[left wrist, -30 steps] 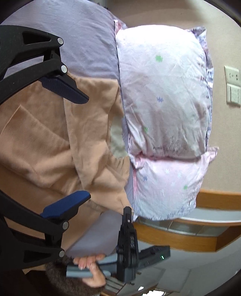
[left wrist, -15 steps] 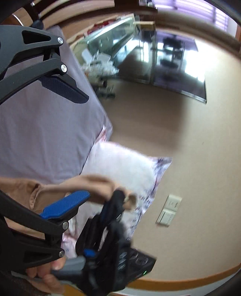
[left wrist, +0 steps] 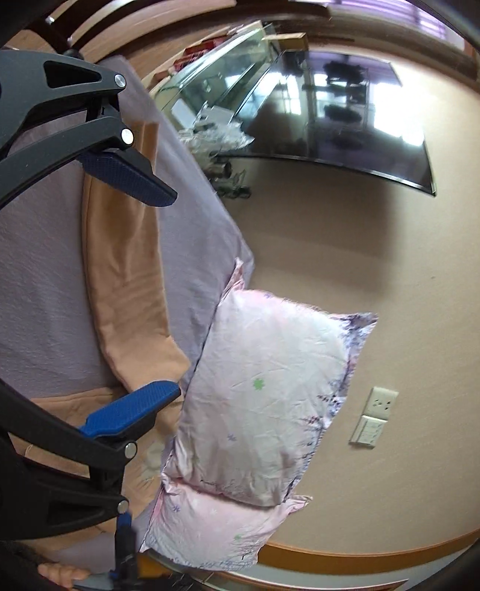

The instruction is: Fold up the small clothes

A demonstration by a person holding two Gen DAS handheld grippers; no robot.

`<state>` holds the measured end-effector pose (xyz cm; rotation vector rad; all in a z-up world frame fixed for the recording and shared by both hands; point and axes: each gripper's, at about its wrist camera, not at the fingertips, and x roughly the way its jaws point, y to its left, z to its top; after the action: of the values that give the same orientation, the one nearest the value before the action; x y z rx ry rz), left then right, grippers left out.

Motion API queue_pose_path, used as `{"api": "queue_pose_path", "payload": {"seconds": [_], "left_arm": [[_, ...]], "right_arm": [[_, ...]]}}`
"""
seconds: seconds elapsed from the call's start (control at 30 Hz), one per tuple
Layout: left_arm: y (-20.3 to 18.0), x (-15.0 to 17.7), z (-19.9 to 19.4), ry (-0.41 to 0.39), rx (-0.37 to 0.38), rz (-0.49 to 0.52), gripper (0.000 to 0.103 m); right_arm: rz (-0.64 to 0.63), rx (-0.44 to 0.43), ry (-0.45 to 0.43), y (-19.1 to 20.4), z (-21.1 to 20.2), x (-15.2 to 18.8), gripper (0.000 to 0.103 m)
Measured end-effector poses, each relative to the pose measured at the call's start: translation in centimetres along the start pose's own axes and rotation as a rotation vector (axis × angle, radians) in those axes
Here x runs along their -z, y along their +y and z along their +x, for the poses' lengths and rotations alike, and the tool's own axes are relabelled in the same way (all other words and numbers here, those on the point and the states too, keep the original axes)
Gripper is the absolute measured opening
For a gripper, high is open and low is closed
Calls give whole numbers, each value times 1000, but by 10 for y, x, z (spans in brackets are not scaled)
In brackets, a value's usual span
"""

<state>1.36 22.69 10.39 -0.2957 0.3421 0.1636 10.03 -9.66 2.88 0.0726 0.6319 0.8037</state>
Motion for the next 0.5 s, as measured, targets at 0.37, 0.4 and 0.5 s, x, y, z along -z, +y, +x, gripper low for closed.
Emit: {"api": "queue_pose_path", "payload": {"seconds": [0.37,0.4,0.5], "left_arm": [[-23,15,8,69,62,28,96],[-21,16,7,72,57,26,96],[-17,16,4,79,34,18,96]], "right_arm": [[-670,187,221,60,56,99,60],[-701,189,240,63,63,101,60],[-715,146,278,60,79,95,53]]}}
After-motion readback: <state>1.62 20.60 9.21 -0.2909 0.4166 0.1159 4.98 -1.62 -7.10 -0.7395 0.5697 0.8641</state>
